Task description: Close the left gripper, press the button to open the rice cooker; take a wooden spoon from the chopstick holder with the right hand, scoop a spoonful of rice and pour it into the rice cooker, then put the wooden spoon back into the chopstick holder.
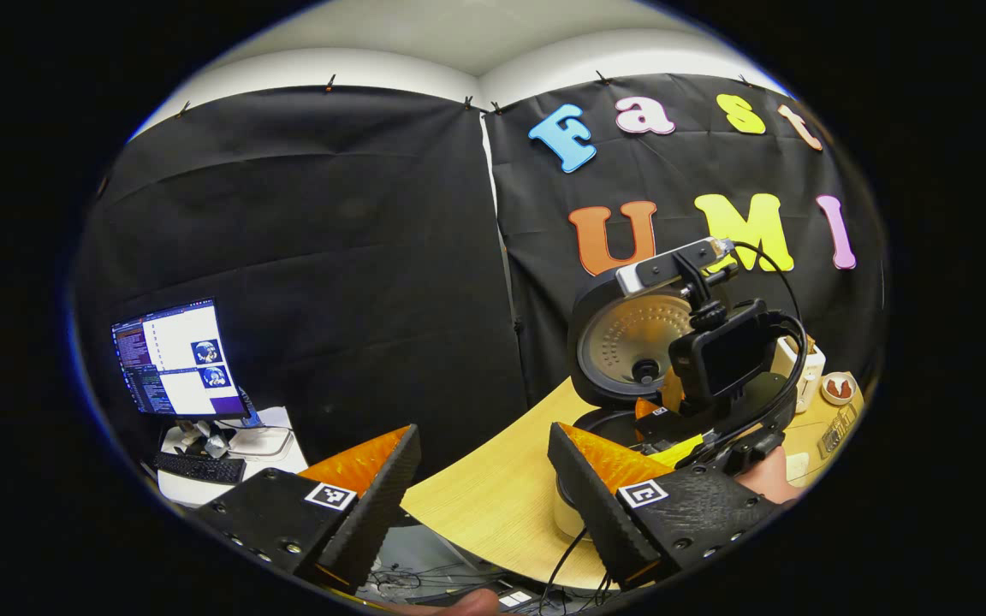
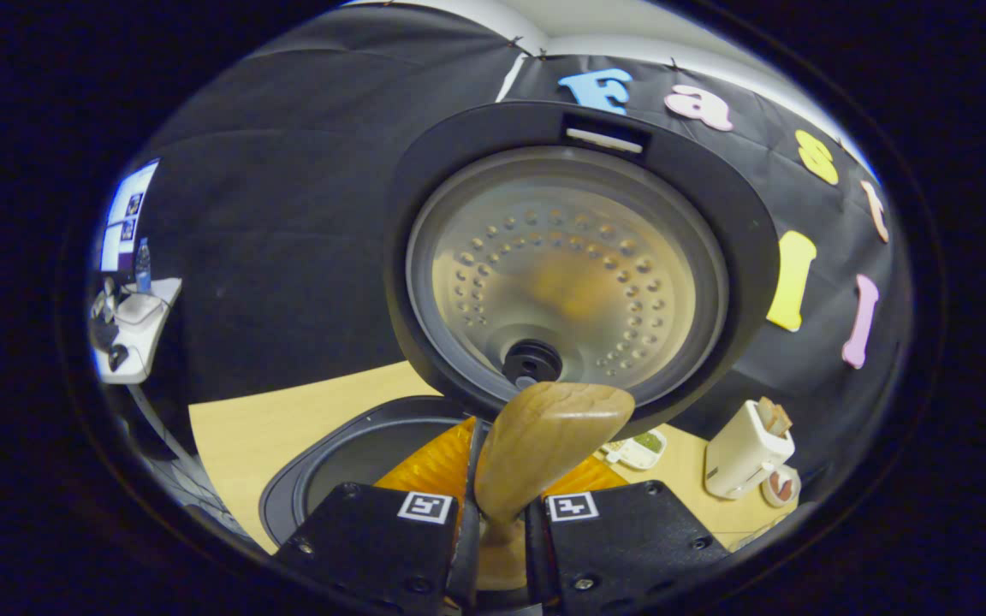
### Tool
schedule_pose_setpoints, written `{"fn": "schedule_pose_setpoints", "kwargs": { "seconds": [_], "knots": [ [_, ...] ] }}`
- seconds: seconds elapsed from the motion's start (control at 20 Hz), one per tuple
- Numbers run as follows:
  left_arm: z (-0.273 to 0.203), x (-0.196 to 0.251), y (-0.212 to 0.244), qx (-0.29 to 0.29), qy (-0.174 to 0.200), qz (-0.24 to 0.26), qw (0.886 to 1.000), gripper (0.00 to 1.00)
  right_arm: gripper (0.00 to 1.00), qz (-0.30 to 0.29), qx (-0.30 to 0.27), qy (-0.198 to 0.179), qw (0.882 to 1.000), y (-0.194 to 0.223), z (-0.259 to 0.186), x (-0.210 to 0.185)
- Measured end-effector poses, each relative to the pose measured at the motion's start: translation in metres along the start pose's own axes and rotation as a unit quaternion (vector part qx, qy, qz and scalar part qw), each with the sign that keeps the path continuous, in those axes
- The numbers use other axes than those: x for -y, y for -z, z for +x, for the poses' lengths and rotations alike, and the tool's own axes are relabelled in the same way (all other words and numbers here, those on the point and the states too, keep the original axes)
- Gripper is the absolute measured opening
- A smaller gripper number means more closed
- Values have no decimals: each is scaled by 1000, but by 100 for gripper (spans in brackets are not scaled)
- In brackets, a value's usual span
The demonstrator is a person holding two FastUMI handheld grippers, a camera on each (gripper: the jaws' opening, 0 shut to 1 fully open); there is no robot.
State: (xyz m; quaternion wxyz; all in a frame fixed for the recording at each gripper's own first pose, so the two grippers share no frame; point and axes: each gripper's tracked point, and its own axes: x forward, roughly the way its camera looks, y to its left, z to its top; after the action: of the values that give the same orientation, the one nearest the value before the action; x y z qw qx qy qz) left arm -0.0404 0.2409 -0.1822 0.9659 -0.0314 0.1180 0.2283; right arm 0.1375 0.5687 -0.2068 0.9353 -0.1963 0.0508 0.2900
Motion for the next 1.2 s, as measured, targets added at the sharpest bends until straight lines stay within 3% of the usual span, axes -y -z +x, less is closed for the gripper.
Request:
{"fn": "schedule_pose_setpoints", "kwargs": {
  "seconds": [0.1,0.2,0.35,0.4,0.45,0.5,0.75,0.85,0.95,1.05,1.2],
  "knots": [
    [0,0,0,1,0,2,1000,95,24,-28,9,0,1000,-2,0,1],
    [0,1,0,-1,1,1,1000,95,27,-14,13,-7,1000,-1,0,-1],
    [-1,1,-6,4,0,0,1000,100,27,79,10,-36,996,2,-1,-6],
    [-2,0,-8,7,-1,0,1000,96,28,123,14,-51,991,-5,-5,-6],
    [-2,-1,-9,8,-2,0,1000,100,27,163,18,-62,984,-11,-9,-6],
    [-3,-1,-10,9,-1,1,1000,95,28,203,20,-72,976,-20,-16,-2],
    [-5,6,-15,12,5,10,1000,95,27,364,32,-91,926,-47,-34,44],
    [-5,11,-18,15,9,15,1000,100,28,449,30,-110,886,-47,-44,56],
    [-5,17,-22,19,14,18,1000,95,27,524,31,-109,844,-39,-49,78],
    [-6,24,-26,22,21,23,999,95,27,574,36,-97,812,-29,-54,109],
    [-6,38,-30,27,32,30,999,95,27,584,50,-59,808,-11,-64,156]
  ]
}}
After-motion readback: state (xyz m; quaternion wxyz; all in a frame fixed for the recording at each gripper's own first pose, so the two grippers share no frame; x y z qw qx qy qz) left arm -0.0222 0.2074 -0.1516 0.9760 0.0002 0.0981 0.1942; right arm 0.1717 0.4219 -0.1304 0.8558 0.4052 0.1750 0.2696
